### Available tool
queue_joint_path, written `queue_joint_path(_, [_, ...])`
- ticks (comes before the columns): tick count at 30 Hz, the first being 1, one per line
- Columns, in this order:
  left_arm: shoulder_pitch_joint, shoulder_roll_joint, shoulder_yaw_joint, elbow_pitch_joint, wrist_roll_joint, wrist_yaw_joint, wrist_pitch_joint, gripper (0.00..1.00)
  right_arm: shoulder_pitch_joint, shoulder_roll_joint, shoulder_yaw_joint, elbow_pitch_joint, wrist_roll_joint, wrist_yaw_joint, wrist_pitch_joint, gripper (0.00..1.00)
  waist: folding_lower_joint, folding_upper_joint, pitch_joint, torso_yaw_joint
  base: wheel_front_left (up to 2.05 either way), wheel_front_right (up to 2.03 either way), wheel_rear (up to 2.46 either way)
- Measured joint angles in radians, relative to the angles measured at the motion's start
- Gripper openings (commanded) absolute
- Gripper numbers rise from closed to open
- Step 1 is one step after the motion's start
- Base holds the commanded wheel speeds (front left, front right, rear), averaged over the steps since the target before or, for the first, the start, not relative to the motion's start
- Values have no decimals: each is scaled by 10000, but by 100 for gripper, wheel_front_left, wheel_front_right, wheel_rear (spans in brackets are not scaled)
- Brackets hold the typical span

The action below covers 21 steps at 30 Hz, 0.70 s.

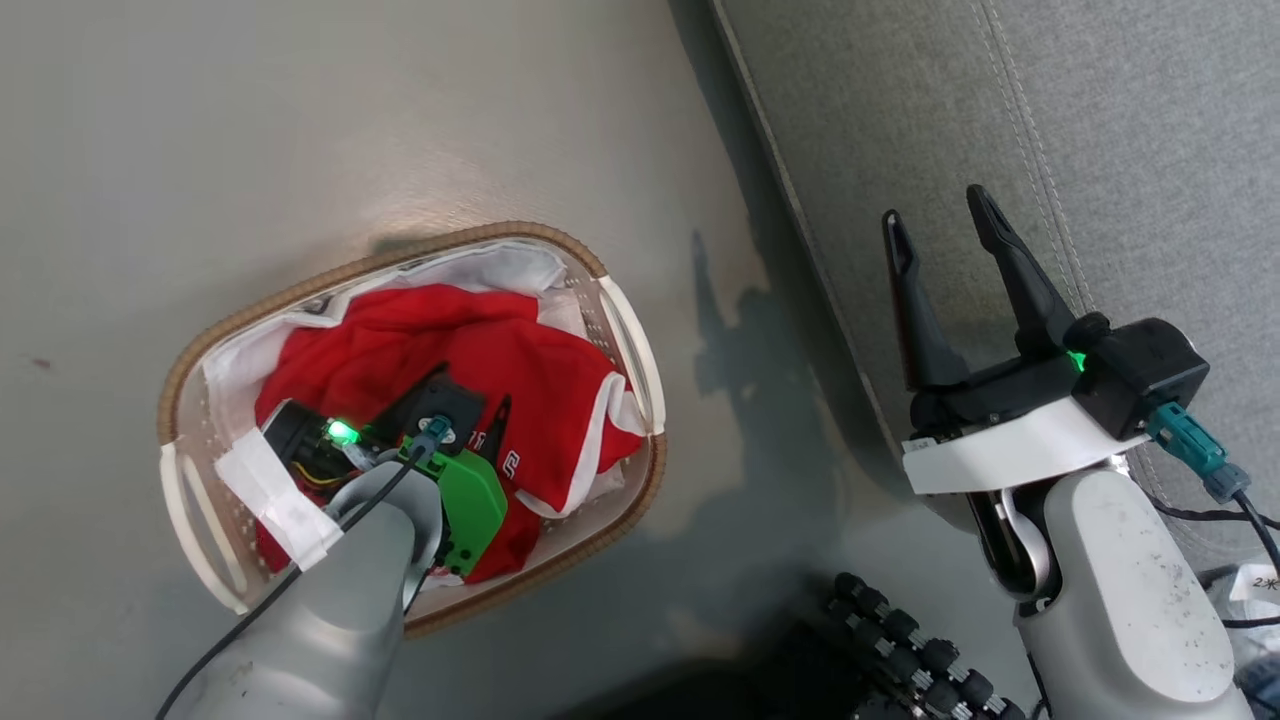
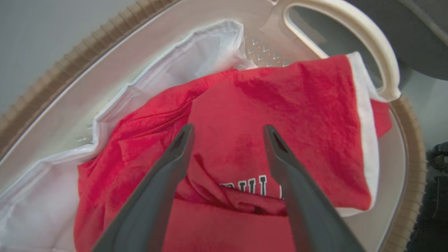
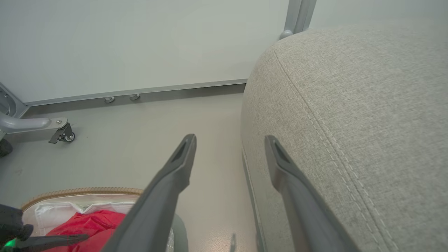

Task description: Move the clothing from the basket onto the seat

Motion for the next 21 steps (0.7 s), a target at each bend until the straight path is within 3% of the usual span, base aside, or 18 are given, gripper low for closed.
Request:
queue_joint_path(9, [-572, 130, 35, 978, -42, 573, 343, 100, -54, 6, 320, -251, 272, 0, 0, 100, -1, 0, 773, -804, 0, 0, 0])
queue_joint_path(18, [-766, 255, 174, 1450, -282, 1080, 1106, 98, -78, 10, 612, -337, 458, 0, 0, 100, -1, 0, 1137, -1080, 0, 0, 0])
queue_joint_path(20, [-769, 251, 148, 1482, -301, 1080, 1233, 45, -80, 10, 635, -341, 460, 0, 0, 100, -2, 0, 1176, -1102, 0, 0, 0])
queue_joint_path(21, [-769, 238, 132, 1490, -314, 1080, 1264, 25, -80, 10, 637, -341, 462, 0, 0, 100, -1, 0, 1183, -1102, 0, 0, 0])
